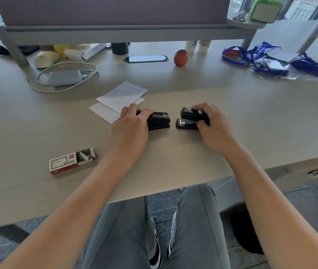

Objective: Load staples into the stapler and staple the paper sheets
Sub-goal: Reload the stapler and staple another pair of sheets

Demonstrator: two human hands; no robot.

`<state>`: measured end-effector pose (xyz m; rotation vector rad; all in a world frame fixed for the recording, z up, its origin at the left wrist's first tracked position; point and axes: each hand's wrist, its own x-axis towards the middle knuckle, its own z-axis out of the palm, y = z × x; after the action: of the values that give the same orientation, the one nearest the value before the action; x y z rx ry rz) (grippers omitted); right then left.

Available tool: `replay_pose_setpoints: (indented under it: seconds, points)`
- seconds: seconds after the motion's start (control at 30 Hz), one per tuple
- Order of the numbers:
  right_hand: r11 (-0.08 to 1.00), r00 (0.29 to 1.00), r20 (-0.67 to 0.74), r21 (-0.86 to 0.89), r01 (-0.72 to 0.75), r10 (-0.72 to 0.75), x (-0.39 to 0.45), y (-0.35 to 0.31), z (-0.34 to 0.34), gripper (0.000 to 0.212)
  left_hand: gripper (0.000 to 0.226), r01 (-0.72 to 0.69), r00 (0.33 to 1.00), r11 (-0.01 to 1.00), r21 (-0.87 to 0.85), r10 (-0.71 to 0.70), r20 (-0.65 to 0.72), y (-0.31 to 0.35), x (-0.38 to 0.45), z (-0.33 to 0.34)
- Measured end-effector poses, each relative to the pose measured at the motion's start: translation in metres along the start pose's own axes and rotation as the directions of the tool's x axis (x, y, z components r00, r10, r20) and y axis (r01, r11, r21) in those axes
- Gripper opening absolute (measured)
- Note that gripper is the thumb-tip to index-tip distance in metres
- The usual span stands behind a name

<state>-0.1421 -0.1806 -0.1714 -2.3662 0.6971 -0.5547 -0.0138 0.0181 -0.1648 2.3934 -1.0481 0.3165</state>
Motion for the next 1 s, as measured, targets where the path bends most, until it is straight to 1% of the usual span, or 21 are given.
replay_pose_setpoints:
  seconds: [0.13,0.3,0.4,0.43,0.5,0.6,0.67,0.73,0.87,0.93,1.0]
  points:
    - [0.999,1.000,0.014,0.043,0.020,-0.021,-0.023,-0.001,-0.007,0.050,0.038,-0.017,1.000,1.000,-0.024,0.018,0.004,0.011,0.019,0.014]
    - [0.998,0.998,0.008,0.026,0.060,-0.061,-0.040,-0.009,-0.004,0.049,0.041,-0.073,0.995,0.993,-0.093,0.079,0.055,0.029,0.032,0.027]
    - [0.997,0.997,0.014,0.035,0.075,-0.075,-0.040,-0.014,0.004,0.050,0.045,-0.119,0.993,0.989,-0.086,0.118,-0.016,0.028,0.020,0.021]
    - [0.996,0.997,0.023,0.043,0.078,-0.079,-0.040,-0.016,0.008,0.050,0.045,-0.108,0.993,0.990,-0.090,0.104,-0.046,0.025,0.013,0.018]
    - [0.995,0.995,0.042,0.059,0.083,-0.085,-0.039,-0.021,0.014,0.051,0.043,-0.043,0.997,0.991,-0.126,0.034,-0.072,0.018,-0.006,0.012]
    - [0.992,0.992,0.069,0.070,0.102,-0.107,-0.038,-0.031,0.022,0.051,0.037,0.061,0.998,0.988,-0.144,-0.063,-0.006,0.006,-0.033,0.009]
    - [0.989,0.988,0.086,0.083,0.120,-0.127,-0.040,-0.038,0.028,0.050,0.031,0.066,0.997,0.993,-0.102,-0.061,0.050,-0.001,-0.044,0.007]
    - [0.986,0.984,0.097,0.089,0.138,-0.147,-0.044,-0.045,0.034,0.050,0.027,0.049,0.996,0.998,-0.049,-0.045,0.077,-0.003,-0.053,0.004]
    - [0.976,0.970,0.118,0.089,0.201,-0.211,-0.053,-0.059,0.047,0.050,0.017,0.046,0.997,0.999,-0.006,-0.046,0.060,-0.007,-0.065,-0.004]
    - [0.968,0.960,0.121,0.044,0.249,-0.252,-0.056,-0.062,0.047,0.049,0.014,0.053,0.998,0.998,0.016,-0.053,0.039,-0.010,-0.069,-0.006]
    - [0.946,0.948,0.096,-0.087,0.312,-0.304,-0.057,-0.065,0.043,0.049,0.014,0.064,0.997,0.998,0.030,-0.065,0.032,-0.012,-0.071,-0.008]
